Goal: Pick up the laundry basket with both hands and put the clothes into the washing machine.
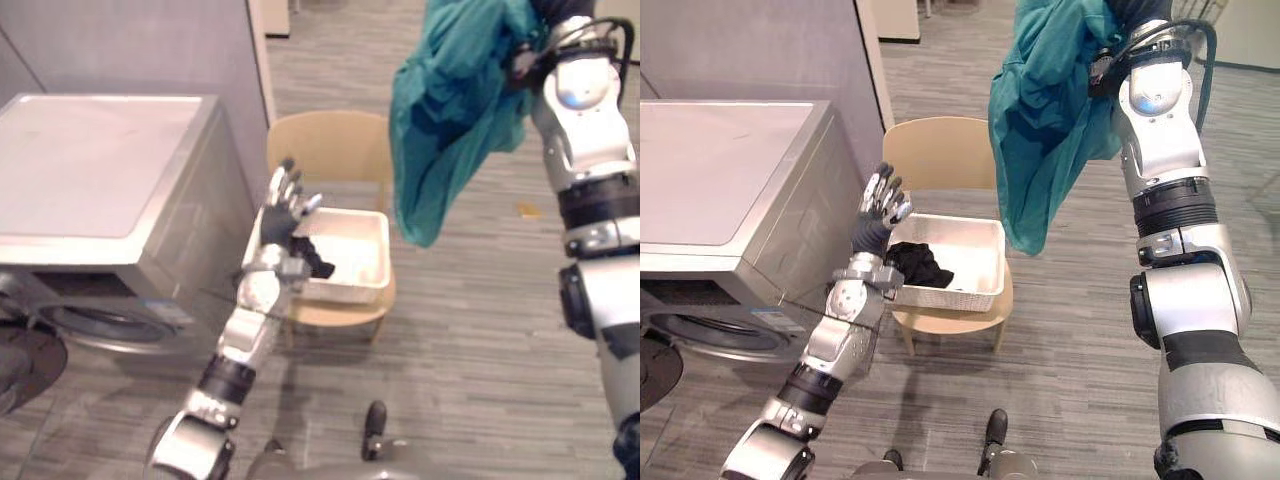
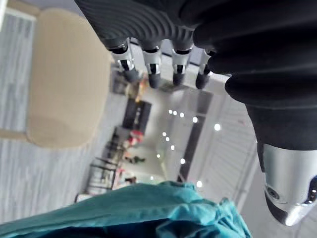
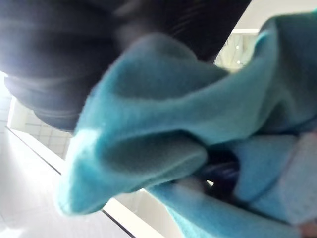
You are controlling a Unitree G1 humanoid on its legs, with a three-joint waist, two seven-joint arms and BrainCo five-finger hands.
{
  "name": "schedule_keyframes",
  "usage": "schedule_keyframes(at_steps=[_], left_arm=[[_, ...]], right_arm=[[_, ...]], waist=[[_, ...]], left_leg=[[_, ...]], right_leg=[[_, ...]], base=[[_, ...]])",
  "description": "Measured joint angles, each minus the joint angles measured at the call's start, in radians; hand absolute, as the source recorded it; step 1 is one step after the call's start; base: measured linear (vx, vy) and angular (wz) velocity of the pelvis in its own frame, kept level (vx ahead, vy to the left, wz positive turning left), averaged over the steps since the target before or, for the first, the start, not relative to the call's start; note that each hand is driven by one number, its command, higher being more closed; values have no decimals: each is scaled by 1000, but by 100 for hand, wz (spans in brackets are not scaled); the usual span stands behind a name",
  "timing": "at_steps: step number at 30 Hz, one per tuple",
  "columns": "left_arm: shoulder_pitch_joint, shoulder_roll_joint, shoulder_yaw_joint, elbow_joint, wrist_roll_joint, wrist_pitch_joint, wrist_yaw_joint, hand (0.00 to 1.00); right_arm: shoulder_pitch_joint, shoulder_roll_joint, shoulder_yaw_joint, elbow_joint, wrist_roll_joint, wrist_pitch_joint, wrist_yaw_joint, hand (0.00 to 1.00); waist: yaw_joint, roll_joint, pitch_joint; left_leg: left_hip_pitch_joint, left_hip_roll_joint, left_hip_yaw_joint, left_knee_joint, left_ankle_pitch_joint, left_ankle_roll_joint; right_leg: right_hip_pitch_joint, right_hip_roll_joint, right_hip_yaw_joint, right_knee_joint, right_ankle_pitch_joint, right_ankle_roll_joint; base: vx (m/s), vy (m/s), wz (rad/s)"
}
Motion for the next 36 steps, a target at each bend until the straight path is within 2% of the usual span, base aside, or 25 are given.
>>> schedule_keyframes(at_steps=[3,5,10,12,18,24,31,34,36], left_arm=[[-82,1,-7,70,29,7,16,0],[-125,1,-16,119,53,13,21,0],[-249,-5,-81,227,78,34,29,0],[-315,-17,-97,271,89,39,38,0],[-434,-68,-136,331,90,45,38,0],[-516,-99,-168,374,89,57,42,0],[-535,-121,-244,376,96,72,35,0],[-535,-151,-279,380,98,75,30,0],[-538,-199,-294,408,108,75,19,0]], right_arm=[[3,4,0,-38,0,0,0,100],[17,30,1,-63,-1,-2,0,100],[84,50,9,-98,-2,-4,2,100],[118,70,9,-116,-1,-4,2,100],[167,105,9,-178,-1,-4,4,100],[172,150,15,-250,0,-5,4,100],[198,171,50,-299,0,-9,6,100],[200,182,49,-300,0,-9,5,100],[205,182,49,-321,0,-9,5,100]], waist=[[-6,-1,-4],[-29,-1,-14],[-40,0,-25],[-54,0,-25],[-54,1,-26],[-57,1,-26],[-55,1,-26],[-59,1,-26],[-65,1,-26]], left_leg=[[2,-1,21,-1,0,1],[5,2,21,-2,0,0],[15,-1,43,-15,2,-3],[18,-3,48,-21,2,-3],[34,-5,61,-35,3,-4],[43,-18,73,-37,3,-3],[49,-21,82,-36,3,-3],[48,-19,94,-37,2,-3],[49,-17,98,-38,2,-3]], right_leg=[[-1,3,31,-18,1,1],[-1,5,37,-18,3,4],[-2,6,59,-18,21,3],[-3,6,62,-18,22,4],[-3,8,69,-17,33,-8],[-2,0,78,-17,36,-4],[0,-4,86,-18,37,-3],[1,-4,90,-18,32,4],[2,-4,89,-18,31,5]], base=[[-34,20,-20],[-5,9,-5],[34,21,-10],[32,38,-7],[75,39,-4],[47,34,-2],[0,2,-3],[-12,4,-8],[0,0,0]])
